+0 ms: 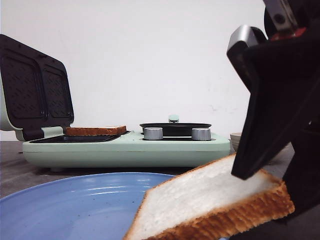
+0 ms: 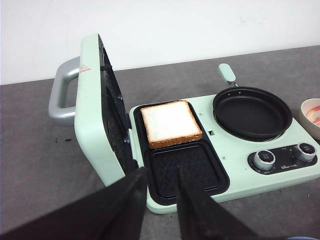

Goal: Make breakfast with bread and shrimp
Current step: 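Lower the right gripper and grasp the remaining bread slice on the plate, then carry the bread slice with the right gripper over the toaster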

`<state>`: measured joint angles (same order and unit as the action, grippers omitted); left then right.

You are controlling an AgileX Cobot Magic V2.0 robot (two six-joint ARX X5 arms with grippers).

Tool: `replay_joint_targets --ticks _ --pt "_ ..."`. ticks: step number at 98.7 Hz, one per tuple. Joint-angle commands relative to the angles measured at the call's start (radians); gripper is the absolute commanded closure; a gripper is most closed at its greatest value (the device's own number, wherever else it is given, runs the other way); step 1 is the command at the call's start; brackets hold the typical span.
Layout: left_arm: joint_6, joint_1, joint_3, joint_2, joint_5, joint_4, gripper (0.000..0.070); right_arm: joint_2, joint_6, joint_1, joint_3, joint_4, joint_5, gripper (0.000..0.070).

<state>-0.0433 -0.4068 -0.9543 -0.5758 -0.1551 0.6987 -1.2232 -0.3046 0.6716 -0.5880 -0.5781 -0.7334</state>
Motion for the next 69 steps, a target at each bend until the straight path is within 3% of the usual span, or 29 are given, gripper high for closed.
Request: replay_joint_targets --ticks 1,6,18,28,39,69 --pt "-0.002 -0.003 -0.010 -0.004 -0.002 -0.011 0.0620 -0.019 0.001 0.015 -0.002 0.008 -0.002 0.0366" --pt "-0.002 -0.003 -0.010 -0.004 -0.002 -0.011 0.0620 -0.019 0.001 0.018 -0.002 0.009 0.000 0.0394" --pt "-0.002 -0.003 -0.010 -0.004 -0.002 -0.011 0.0620 -0.019 0.001 0.020 -0.002 0.010 0.006 0.0581" --pt "-0.002 -0.003 -0.010 -0.004 -0.002 -0.011 0.0620 -0.019 -0.001 0.020 -0.001 0.009 0.012 0.0647" --pt "-0.002 -0.003 -0.010 -0.004 -0.002 -0.011 0.0620 -0.019 -0.010 0.020 -0.001 0.008 0.027 0.0686" --pt "0.000 -0.003 -0.010 -0.004 -0.002 -0.011 0.0620 0.022 0.002 0.020 -0.003 0.047 0.026 0.0690"
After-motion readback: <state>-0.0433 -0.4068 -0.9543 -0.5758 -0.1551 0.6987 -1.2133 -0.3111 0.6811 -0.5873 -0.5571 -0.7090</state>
